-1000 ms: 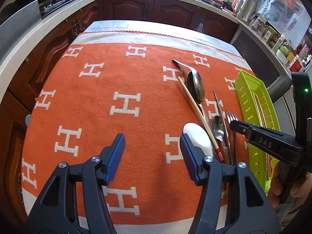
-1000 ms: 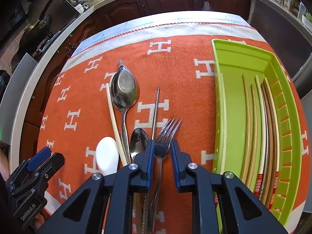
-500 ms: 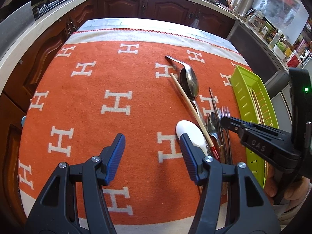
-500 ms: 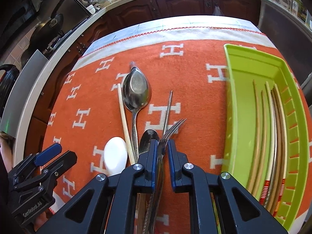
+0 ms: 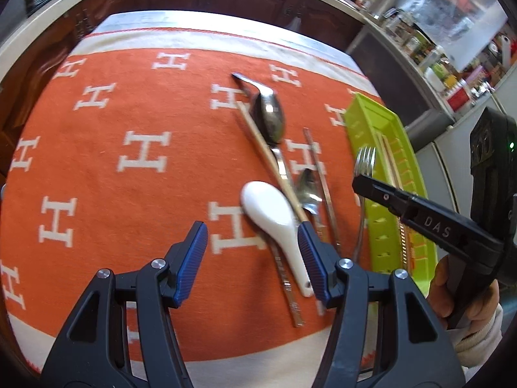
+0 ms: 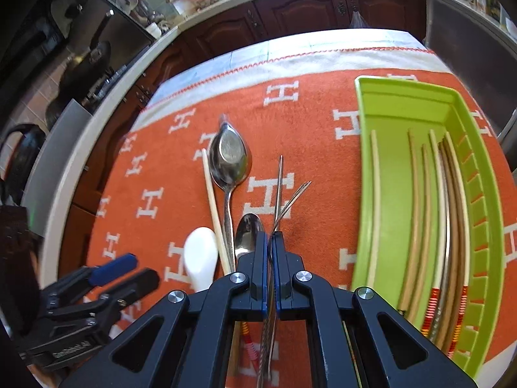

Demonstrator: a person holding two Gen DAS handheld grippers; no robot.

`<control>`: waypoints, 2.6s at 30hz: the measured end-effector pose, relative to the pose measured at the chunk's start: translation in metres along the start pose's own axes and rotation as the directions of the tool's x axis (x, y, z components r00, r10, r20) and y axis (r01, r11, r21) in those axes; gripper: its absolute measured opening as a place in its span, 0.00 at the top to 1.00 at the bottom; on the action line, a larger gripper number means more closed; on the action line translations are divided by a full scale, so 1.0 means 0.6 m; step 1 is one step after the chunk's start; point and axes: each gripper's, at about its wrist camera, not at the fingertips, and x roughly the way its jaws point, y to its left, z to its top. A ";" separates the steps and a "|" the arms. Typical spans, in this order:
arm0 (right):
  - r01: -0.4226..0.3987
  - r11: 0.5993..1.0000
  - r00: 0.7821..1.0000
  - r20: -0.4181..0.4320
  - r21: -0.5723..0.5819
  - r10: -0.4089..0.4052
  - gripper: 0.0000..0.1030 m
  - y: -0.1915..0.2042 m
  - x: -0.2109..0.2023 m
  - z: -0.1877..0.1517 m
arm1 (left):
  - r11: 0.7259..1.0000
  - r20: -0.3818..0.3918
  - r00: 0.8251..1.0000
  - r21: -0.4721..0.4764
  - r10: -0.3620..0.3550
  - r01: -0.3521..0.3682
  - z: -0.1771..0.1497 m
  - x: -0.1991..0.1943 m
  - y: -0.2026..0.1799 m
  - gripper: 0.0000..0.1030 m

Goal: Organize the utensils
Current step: 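Grasp a metal fork with the right tool while the left tool reaches toward a metal spoon, then grasp the metal spoon by its handle with the left tool, then carry the spoon and fork into the green tray and open both tools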

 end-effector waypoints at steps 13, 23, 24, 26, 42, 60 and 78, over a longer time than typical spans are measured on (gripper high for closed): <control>-0.087 0.995 0.993 0.084 0.042 0.083 0.97 -0.047 -0.095 -0.013 | 0.986 -0.068 0.997 0.169 0.025 -0.013 0.004 0.057 -0.119 0.81; -0.136 0.988 0.984 0.122 0.066 0.127 0.97 -0.095 -0.133 -0.037 | 0.978 -0.095 0.991 0.192 0.098 -0.078 0.006 0.104 -0.145 0.94; -0.140 0.988 0.984 0.125 0.071 0.130 0.97 -0.100 -0.135 -0.037 | 0.977 -0.095 0.990 0.196 0.106 -0.086 0.007 0.105 -0.147 0.94; -0.148 0.986 0.982 0.130 0.080 0.137 0.97 -0.107 -0.137 -0.040 | 0.974 -0.097 0.988 0.203 0.123 -0.102 0.008 0.108 -0.151 0.94; -0.240 0.966 0.959 0.176 0.096 0.221 0.97 -0.135 -0.171 -0.053 | 0.969 -0.135 0.972 0.184 0.191 -0.164 0.003 0.114 -0.168 0.96; -0.136 0.983 0.972 0.210 0.123 0.108 0.97 -0.190 -0.288 -0.053 | 0.970 -0.059 0.998 0.245 -0.002 0.016 0.044 0.034 -0.314 0.96; -0.079 0.972 0.988 0.147 0.220 0.047 0.60 -0.242 -0.217 -0.036 | 0.952 -0.032 0.998 0.304 0.047 -0.035 0.032 0.076 -0.344 0.96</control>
